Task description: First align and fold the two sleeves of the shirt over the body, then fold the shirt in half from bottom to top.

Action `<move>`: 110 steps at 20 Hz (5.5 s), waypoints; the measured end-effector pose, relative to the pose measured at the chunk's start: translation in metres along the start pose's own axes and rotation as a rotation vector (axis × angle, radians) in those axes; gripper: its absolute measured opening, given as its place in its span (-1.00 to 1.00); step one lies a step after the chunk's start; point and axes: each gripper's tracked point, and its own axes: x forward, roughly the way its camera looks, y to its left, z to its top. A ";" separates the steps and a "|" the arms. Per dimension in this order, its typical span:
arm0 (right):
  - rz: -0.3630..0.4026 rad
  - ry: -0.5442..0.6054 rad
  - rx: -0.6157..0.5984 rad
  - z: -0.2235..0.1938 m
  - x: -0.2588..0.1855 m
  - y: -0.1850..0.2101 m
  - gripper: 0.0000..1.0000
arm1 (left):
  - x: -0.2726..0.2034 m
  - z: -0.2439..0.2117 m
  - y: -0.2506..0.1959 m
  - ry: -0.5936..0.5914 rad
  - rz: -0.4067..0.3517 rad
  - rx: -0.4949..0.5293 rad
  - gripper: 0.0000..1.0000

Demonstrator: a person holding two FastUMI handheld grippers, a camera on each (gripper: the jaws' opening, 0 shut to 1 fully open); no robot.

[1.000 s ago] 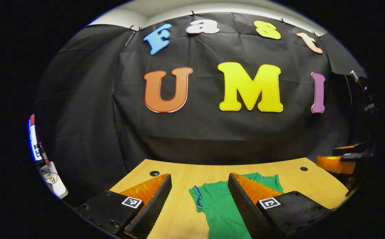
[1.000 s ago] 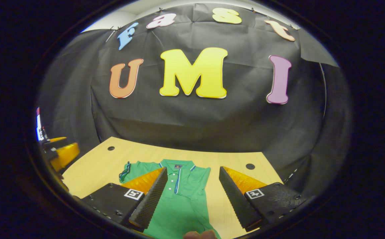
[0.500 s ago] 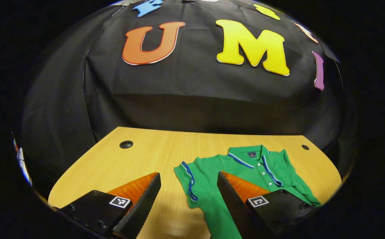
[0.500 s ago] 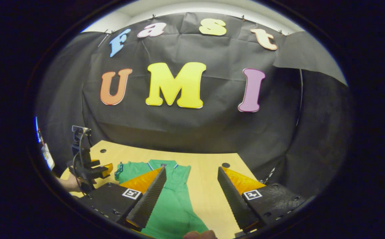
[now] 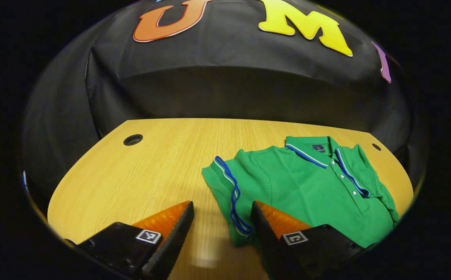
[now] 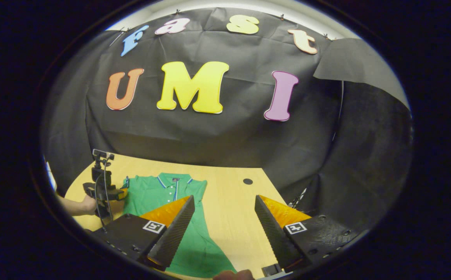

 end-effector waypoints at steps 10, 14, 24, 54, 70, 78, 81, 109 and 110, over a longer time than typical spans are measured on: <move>-0.058 0.028 0.033 -0.004 0.007 -0.027 0.94 | -0.003 0.012 -0.003 -0.013 -0.072 -0.021 -0.88; -0.046 0.032 0.056 -0.005 0.010 -0.024 0.92 | -0.021 0.050 -0.004 -0.061 -0.083 -0.028 -0.89; -0.088 0.000 0.084 -0.004 -0.006 -0.051 0.94 | -0.033 0.103 -0.115 -0.089 -0.203 0.089 -0.88; 0.163 0.001 0.003 -0.030 -0.002 -0.016 0.91 | -0.242 0.101 -0.114 -0.285 -0.017 -0.029 1.00; 0.233 0.368 -0.102 -0.201 -0.030 -0.007 0.92 | -0.314 -0.127 -0.082 0.148 -0.064 -0.034 1.00; 0.239 0.583 -0.139 -0.282 -0.029 -0.016 0.92 | -0.300 -0.181 -0.084 0.364 -0.062 -0.039 1.00; 0.232 0.700 -0.167 -0.309 -0.023 -0.021 0.92 | -0.296 -0.199 -0.082 0.447 -0.060 -0.054 1.00; 0.271 0.918 0.022 -0.337 -0.012 -0.008 -0.91 | -0.269 -0.189 -0.108 0.606 -0.050 -0.027 -0.28; 0.278 0.914 0.013 -0.337 -0.012 -0.006 -0.99 | -0.268 -0.183 -0.112 0.607 -0.056 -0.045 -0.64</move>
